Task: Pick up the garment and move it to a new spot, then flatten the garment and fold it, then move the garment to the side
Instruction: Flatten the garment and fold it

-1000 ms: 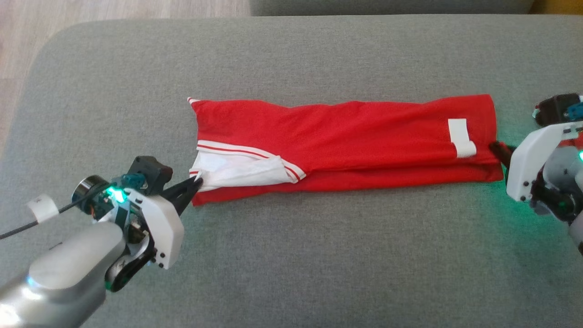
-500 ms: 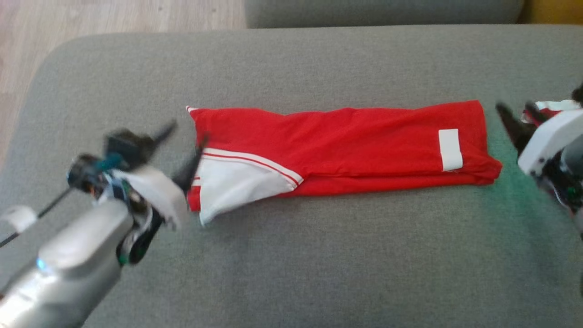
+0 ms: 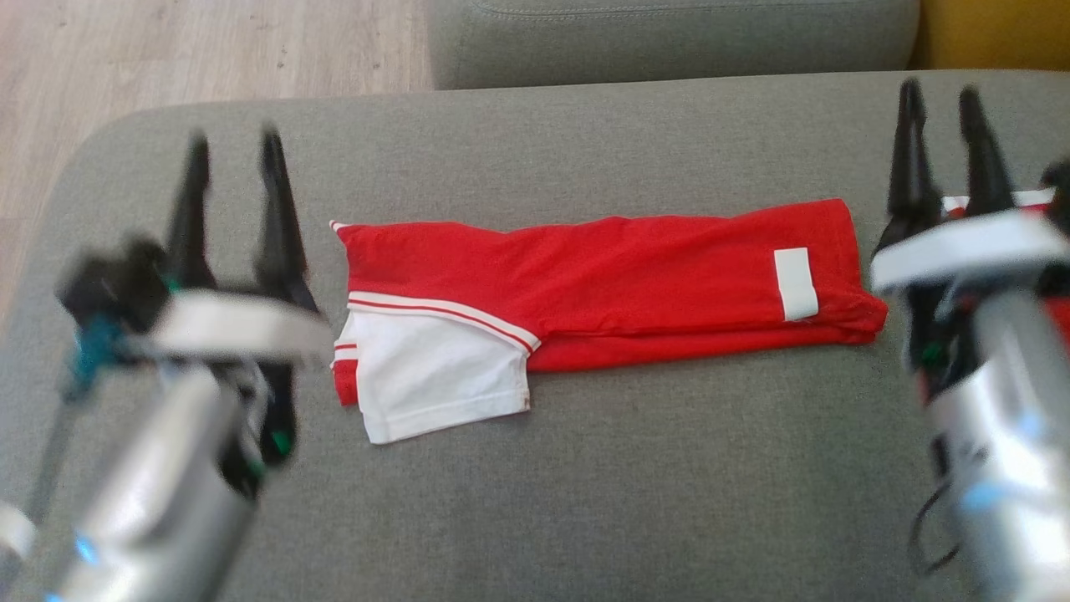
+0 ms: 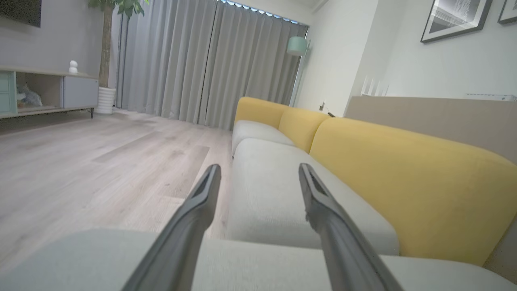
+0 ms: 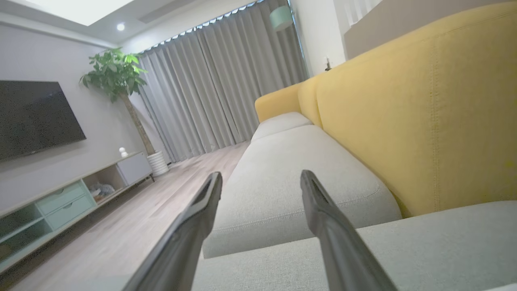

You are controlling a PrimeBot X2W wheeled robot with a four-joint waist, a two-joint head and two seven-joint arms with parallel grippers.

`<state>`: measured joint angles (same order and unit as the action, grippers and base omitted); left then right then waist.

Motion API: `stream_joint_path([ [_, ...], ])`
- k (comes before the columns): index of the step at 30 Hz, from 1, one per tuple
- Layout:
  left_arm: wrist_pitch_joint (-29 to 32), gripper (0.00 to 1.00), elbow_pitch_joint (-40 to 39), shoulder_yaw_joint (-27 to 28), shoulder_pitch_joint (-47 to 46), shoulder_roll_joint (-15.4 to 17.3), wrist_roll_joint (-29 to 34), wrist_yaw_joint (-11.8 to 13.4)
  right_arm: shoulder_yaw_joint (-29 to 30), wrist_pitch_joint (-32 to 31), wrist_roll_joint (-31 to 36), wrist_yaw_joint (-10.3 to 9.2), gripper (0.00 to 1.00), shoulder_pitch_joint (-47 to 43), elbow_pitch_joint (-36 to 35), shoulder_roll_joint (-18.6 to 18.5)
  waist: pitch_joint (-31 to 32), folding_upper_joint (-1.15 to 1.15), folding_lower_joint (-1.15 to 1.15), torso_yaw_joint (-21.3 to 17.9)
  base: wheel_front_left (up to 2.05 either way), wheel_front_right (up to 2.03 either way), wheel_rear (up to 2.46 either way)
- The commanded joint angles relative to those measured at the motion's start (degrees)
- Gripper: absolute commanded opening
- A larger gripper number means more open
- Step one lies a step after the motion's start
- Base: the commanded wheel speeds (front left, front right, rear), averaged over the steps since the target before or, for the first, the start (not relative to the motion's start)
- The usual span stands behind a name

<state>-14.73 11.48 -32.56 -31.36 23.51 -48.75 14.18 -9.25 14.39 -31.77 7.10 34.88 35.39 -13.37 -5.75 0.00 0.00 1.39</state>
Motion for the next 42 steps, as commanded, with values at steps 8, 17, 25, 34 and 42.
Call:
stream_joint_path([
  [8,-0.26,1.00,-3.86,10.60,14.35,-6.73,13.61,-1.61,8.36,0.60,14.59,0.39,1.00,-17.07,-17.16,10.05,0.02,0.00,0.00,0.16,0.00,0.00,0.00],
  [17,-0.27,1.00,0.18,19.93,21.79,-14.47,23.33,-9.59,6.39,0.60,14.40,0.39,1.00,-23.23,-20.43,10.47,-0.90,0.00,0.00,0.62,0.00,0.00,0.00],
  [25,-0.27,1.00,2.25,23.85,19.78,-18.12,27.99,-14.11,10.97,0.61,19.13,0.39,1.00,-18.57,-13.49,10.48,-3.72,0.00,0.00,1.69,0.00,0.00,0.00],
  [34,-0.27,1.00,4.17,25.36,17.61,-19.96,30.60,-16.84,22.95,-1.33,26.29,0.39,1.00,-9.54,3.27,10.48,-7.38,0.00,0.00,3.97,0.00,0.00,0.00],
  [42,-0.27,1.00,5.12,27.03,16.70,-20.44,31.54,-17.88,22.65,-3.68,26.34,0.39,1.00,-5.83,16.80,10.48,-7.88,0.00,0.00,4.70,0.00,0.00,0.00],
])
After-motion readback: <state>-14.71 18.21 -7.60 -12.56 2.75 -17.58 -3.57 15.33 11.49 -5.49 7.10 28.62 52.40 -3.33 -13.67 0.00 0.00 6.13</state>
